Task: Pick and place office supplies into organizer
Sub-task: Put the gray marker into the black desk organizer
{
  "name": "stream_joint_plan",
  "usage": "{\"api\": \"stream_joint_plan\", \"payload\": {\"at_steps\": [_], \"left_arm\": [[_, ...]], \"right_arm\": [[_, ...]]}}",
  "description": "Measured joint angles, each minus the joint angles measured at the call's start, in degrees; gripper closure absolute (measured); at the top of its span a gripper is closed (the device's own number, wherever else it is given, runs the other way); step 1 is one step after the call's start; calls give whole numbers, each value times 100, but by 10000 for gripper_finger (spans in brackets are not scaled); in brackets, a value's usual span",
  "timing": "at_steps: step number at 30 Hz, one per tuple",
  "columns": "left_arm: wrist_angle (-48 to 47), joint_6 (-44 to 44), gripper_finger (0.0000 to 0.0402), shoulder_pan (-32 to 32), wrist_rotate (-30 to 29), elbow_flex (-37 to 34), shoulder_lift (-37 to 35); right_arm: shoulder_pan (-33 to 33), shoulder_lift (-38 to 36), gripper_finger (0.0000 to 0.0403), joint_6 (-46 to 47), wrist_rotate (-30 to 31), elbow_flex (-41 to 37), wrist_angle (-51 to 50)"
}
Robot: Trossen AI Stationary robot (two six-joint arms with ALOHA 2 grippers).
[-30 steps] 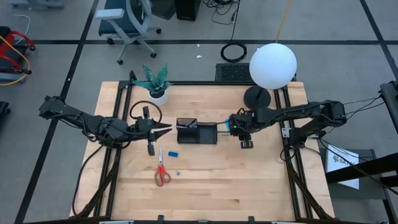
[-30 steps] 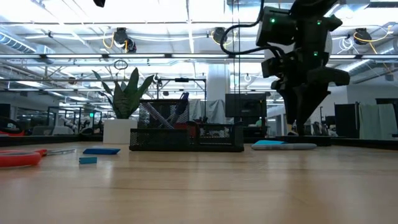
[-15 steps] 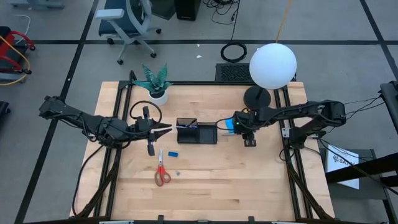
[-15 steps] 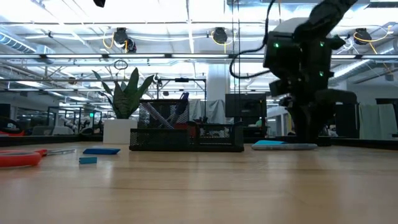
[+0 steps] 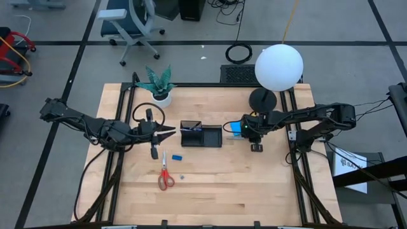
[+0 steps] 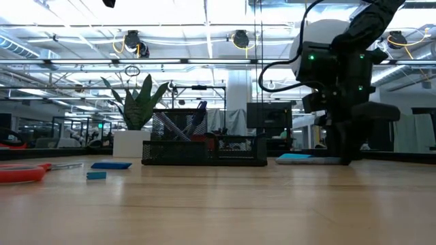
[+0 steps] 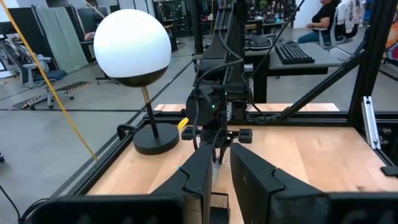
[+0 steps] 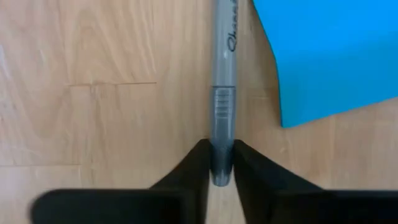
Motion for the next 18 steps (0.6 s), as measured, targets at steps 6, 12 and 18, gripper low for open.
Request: {"api": "stream_joint_plan", "payload": {"at_steps": [6, 12, 18], "left_arm": [[1, 0, 334, 0, 0, 0, 0], [1, 0, 334, 0, 0, 0, 0], [1, -22, 334, -2, 0, 0, 2]], "right_arm": [[0, 3, 377, -4, -13, -5, 29], [-2, -73, 377, 82, -161, 233, -202], [9, -522, 377, 80, -333, 690, -632]]}}
